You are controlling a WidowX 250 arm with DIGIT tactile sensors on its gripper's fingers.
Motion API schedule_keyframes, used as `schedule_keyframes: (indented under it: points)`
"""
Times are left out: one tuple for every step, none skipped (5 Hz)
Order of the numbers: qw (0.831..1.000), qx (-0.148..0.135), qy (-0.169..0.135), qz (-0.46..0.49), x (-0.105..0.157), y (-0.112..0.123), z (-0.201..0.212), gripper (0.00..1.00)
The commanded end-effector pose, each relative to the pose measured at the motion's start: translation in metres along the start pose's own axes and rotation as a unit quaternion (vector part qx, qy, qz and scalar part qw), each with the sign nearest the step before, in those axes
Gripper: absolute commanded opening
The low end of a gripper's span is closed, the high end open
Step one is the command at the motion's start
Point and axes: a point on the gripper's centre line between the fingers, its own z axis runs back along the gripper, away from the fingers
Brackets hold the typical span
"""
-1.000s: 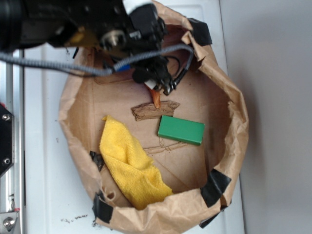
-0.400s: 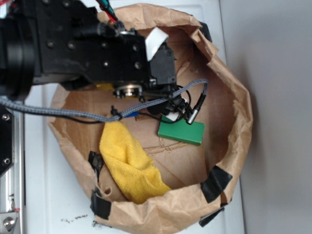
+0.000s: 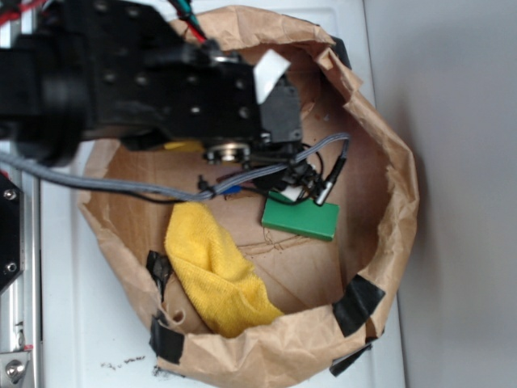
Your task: Grab the shell.
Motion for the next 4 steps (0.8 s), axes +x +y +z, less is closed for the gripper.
schedule_keyframes:
  points:
    - [0.999,0.008,-0.028,0.032,0.018,0.02,-0.011,1.0]
    - [0.999,0.026,-0.033,0.021,0.014,0.027,-0.022,1.0]
    - [0.998,0.045,-0.036,0.016,0.016,0.022,-0.014,1.0]
    - [0.998,0.05,-0.039,0.021,0.016,0.021,-0.016,1.0]
